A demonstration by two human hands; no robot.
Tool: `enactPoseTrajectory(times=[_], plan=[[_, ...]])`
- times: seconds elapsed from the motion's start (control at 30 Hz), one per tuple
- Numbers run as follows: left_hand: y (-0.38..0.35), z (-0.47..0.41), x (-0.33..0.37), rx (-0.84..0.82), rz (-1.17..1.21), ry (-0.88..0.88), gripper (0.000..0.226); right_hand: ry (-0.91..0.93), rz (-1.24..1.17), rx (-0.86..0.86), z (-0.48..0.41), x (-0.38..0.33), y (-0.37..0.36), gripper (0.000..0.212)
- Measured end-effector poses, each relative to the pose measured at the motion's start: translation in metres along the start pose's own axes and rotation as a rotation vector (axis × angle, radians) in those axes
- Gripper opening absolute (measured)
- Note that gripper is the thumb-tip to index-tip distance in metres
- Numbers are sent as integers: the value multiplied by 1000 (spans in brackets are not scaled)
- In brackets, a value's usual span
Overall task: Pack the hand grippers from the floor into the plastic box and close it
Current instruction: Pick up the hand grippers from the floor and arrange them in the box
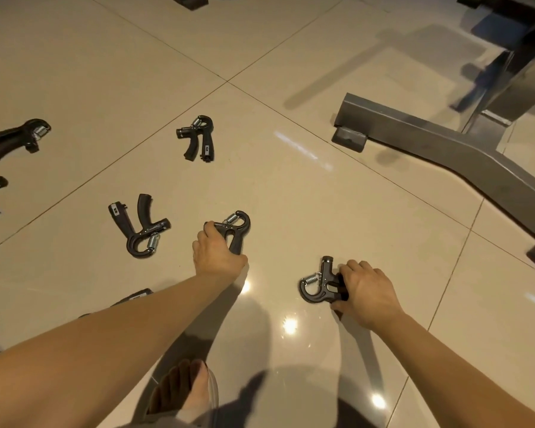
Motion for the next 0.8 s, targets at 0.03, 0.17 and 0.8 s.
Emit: enactPoseTrajectory(times=[0.03, 0.17, 0.8], plan=[[2, 5, 3, -21, 15, -28, 90, -15, -26, 6, 4, -1, 1, 54], [21, 33, 24, -123, 94, -176, 92, -60, -97, 56, 23, -1, 20, 49], [230, 281, 145, -161, 39, -774, 93, -222, -149, 538, 284, 6, 198, 47]])
Point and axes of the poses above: each hand's wrist, its own z-axis away from the middle knuckle, its own y-axis out of the back of the hand, x = y × z, the point moved 2 cm from there along -z, towards the middle knuckle, and after that the axes turned 14 degrees about z, right-handed, at the moved point
